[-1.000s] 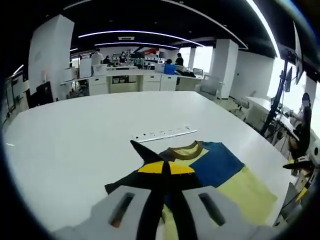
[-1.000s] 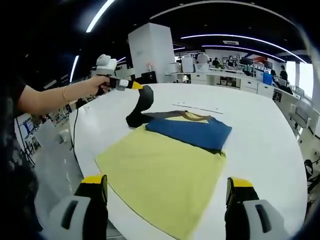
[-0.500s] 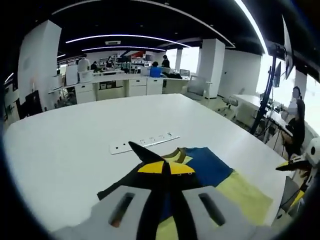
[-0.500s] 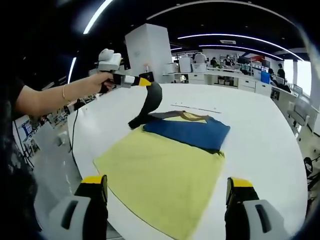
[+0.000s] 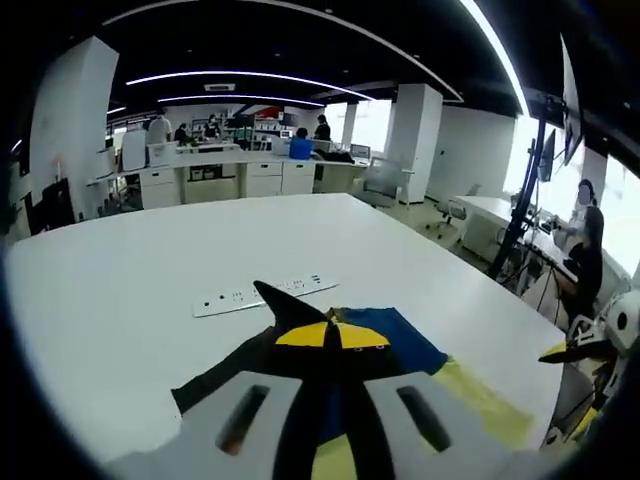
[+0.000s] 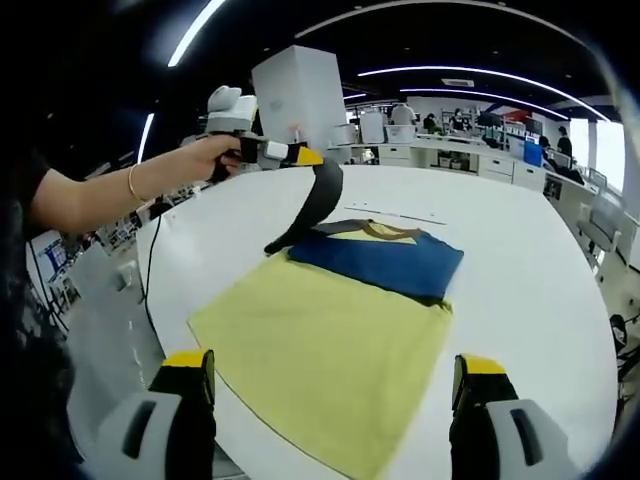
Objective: Fold the garment on the visible template until the final outline fits inside the template.
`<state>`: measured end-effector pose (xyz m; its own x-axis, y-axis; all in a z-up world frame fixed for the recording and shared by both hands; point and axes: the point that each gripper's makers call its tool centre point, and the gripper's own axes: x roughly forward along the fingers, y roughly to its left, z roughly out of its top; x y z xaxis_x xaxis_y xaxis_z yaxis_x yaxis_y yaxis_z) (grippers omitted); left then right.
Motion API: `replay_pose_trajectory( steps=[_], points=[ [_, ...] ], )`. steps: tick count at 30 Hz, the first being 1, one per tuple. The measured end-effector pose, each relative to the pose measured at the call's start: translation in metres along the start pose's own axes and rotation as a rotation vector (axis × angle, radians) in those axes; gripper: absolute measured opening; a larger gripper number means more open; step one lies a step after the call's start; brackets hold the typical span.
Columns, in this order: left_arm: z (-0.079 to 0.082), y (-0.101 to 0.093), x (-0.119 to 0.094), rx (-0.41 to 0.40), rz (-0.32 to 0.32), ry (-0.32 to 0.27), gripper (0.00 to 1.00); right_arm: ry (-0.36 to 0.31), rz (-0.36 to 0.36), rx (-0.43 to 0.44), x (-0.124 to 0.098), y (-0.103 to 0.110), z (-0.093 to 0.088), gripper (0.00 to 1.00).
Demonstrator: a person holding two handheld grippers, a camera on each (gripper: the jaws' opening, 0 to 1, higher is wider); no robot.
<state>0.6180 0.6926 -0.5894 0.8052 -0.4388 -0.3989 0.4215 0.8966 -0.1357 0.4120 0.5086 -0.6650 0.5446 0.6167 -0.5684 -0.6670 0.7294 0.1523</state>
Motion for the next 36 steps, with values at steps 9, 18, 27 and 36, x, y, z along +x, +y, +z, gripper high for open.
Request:
replay_pose_trajectory(
  steps=[9,18,27,36],
  points=[
    [0.001,-0.024,0.019,-0.028,-0.04,-0.01,0.0,0.005,-0.004,0.012,0.001,-0.003,-0.003,1.0],
    [0.0,-0.049,0.034,-0.007,-0.099,-0.007,0.0,0.011,-0.019,0.026,0.0,-0.01,-0.006,1.0],
    [-0.008,-0.072,0.049,-0.007,-0.162,0.008,0.0,0.012,-0.018,0.033,0.003,-0.013,-0.005,1.0],
    [-0.012,-0.092,0.06,-0.024,-0.205,0.005,0.0,0.024,-0.017,0.04,0.007,-0.015,-0.009,1.0]
  ],
)
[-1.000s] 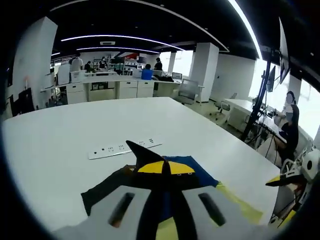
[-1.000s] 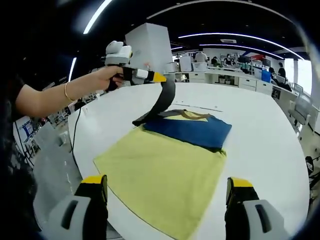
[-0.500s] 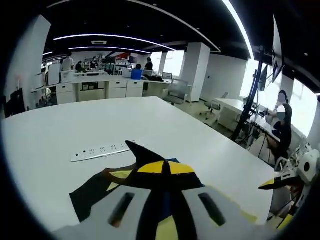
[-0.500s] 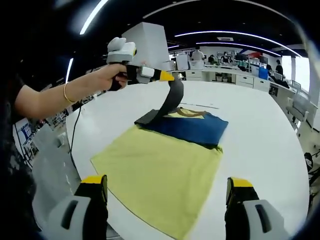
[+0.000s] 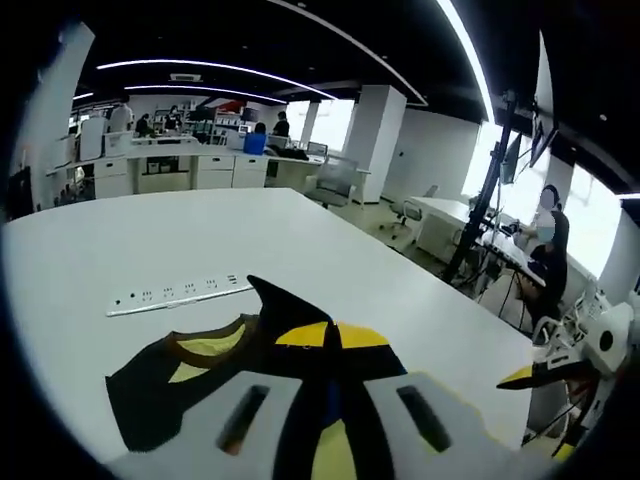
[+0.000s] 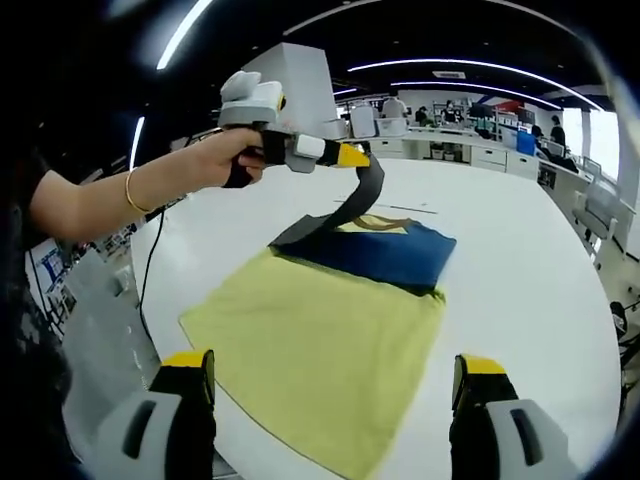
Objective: Fold the garment on the visible template until the final outline fits inside the template.
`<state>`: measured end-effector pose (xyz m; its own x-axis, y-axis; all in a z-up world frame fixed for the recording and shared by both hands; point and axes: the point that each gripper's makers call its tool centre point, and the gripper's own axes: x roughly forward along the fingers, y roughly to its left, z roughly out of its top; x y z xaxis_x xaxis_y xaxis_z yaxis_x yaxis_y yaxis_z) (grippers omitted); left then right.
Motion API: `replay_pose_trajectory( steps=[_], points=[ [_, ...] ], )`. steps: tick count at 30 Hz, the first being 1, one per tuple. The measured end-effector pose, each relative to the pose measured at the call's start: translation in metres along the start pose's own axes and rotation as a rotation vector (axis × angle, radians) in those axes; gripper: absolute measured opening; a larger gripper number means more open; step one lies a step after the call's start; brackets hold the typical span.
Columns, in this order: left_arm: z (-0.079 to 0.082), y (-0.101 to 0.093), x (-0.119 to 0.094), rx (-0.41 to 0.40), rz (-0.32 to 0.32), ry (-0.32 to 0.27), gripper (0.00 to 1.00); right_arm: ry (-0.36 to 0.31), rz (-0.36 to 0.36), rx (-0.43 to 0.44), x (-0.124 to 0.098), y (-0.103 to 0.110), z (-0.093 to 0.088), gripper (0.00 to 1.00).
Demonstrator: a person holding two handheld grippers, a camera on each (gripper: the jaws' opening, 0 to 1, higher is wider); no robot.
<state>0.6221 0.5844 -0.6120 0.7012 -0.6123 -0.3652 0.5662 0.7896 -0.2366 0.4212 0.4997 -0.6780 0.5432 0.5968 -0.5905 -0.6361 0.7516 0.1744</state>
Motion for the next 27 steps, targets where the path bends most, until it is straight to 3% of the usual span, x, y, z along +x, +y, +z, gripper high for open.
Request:
replay_pose_trajectory(
  steps=[10,18,22,27],
  points=[
    [-0.02,-0.02,0.016,-0.005,-0.045,0.038,0.0,0.014,-0.009,0.011,0.002,-0.006,-0.004,1.0],
    [-0.052,-0.025,0.03,0.029,-0.049,0.117,0.0,0.011,0.0,0.018,0.006,-0.005,-0.005,1.0],
    [-0.071,-0.03,0.037,0.095,-0.064,0.176,0.0,0.013,-0.004,0.028,0.008,-0.01,-0.007,1.0],
    [-0.087,-0.033,0.048,0.07,-0.072,0.212,0.0,0.012,-0.009,0.045,0.008,-0.015,-0.012,1.0]
  ],
)
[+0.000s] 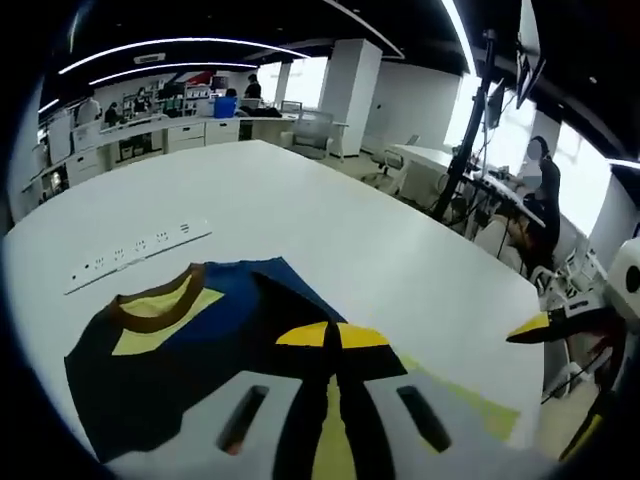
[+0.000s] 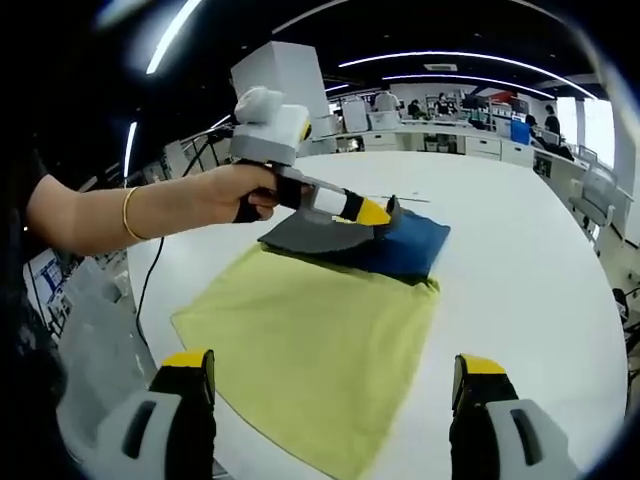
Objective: Fold the garment on the visible template until the final outline fits inside the template.
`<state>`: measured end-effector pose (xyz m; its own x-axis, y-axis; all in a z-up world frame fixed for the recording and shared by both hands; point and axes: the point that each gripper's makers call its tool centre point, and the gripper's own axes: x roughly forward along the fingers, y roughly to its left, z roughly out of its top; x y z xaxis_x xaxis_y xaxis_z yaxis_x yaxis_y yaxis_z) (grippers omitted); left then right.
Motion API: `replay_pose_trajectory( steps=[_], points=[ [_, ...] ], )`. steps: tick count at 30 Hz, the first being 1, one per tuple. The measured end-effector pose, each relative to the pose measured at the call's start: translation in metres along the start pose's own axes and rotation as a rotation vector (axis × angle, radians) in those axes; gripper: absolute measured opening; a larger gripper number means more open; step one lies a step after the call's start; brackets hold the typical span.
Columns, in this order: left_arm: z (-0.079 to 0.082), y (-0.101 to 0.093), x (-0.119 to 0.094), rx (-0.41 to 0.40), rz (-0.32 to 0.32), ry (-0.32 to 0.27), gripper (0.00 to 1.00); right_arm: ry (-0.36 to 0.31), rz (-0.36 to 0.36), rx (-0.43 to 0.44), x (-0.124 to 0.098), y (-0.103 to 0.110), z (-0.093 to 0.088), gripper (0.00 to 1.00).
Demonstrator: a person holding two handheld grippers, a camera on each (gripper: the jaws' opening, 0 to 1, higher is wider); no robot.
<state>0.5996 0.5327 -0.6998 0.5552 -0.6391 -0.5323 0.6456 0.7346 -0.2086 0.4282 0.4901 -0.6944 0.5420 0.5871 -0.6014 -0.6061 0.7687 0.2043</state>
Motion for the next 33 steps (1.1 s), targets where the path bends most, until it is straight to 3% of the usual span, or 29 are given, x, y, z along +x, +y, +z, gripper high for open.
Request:
replay_pose_trajectory(
  steps=[7,13,22,25,31,33],
  points=[
    [-0.026,0.0,0.016,0.037,0.011,0.076,0.0,0.001,-0.01,0.017,-0.003,-0.007,-0.004,1.0],
    [-0.038,-0.002,0.023,0.042,-0.007,0.082,0.0,-0.004,-0.013,0.018,-0.004,-0.008,-0.004,1.0],
    [-0.039,-0.006,0.02,0.104,-0.037,0.067,0.01,-0.006,-0.01,0.02,-0.003,-0.008,-0.005,1.0],
    [-0.032,-0.008,0.018,0.115,-0.051,0.019,0.14,-0.004,-0.008,0.014,-0.003,-0.009,-0.004,1.0],
    [-0.029,-0.011,0.013,0.162,-0.053,-0.003,0.39,-0.002,0.002,-0.003,-0.004,-0.008,-0.002,1.0],
    [-0.027,-0.009,0.008,0.161,-0.049,-0.017,0.43,0.002,0.009,-0.016,-0.004,-0.007,-0.002,1.0]
  ],
)
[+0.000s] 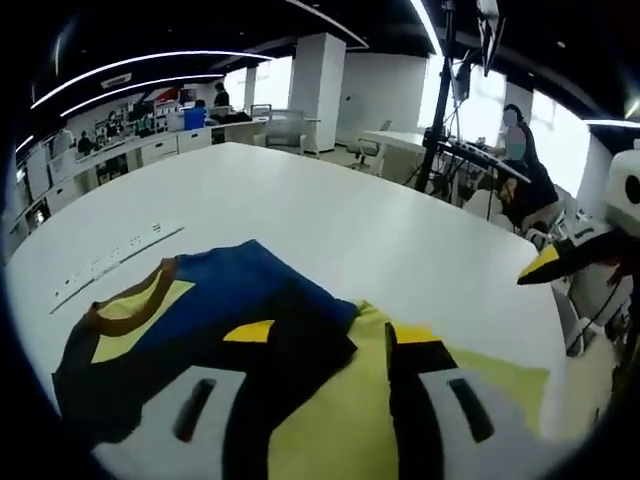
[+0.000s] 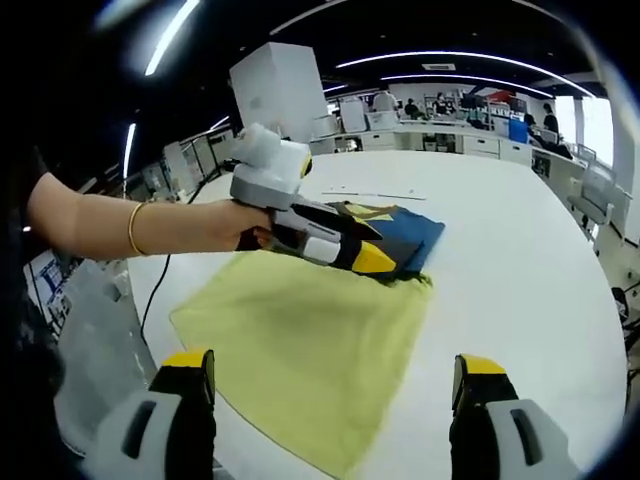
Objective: Fold the garment on the visible template until the final outline fits inside the template.
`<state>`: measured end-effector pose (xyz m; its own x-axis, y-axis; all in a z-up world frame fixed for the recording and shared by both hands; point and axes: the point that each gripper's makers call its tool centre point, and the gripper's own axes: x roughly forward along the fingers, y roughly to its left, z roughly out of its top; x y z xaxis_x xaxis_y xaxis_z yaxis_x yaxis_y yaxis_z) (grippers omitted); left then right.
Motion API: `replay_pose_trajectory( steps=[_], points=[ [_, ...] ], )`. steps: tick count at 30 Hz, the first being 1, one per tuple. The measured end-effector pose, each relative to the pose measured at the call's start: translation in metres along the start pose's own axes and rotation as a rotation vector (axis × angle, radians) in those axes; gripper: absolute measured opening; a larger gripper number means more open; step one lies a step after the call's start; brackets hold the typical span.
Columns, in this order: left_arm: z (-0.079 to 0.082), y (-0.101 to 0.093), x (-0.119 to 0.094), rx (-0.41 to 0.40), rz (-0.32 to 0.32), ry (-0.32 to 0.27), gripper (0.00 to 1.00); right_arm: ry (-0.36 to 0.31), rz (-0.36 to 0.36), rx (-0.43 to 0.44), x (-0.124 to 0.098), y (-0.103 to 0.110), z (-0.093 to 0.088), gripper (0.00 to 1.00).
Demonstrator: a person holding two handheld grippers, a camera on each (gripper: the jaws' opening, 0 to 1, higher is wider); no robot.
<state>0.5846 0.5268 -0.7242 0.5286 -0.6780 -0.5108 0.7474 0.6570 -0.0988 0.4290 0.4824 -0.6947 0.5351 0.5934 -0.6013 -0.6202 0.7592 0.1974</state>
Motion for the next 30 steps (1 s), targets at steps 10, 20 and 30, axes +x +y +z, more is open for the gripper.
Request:
replay_pose_trajectory(
  steps=[10,20,30],
  points=[
    [0.001,0.021,-0.034,-0.008,0.061,-0.037,0.82,0.021,0.042,-0.044,0.0,0.006,0.003,1.0],
    [-0.014,0.043,-0.089,-0.027,0.113,-0.041,0.99,0.077,0.114,-0.109,-0.001,0.017,-0.001,1.0],
    [-0.037,0.049,-0.137,-0.033,0.128,-0.025,0.99,0.117,0.167,-0.15,-0.003,0.026,-0.01,1.0]
  ],
)
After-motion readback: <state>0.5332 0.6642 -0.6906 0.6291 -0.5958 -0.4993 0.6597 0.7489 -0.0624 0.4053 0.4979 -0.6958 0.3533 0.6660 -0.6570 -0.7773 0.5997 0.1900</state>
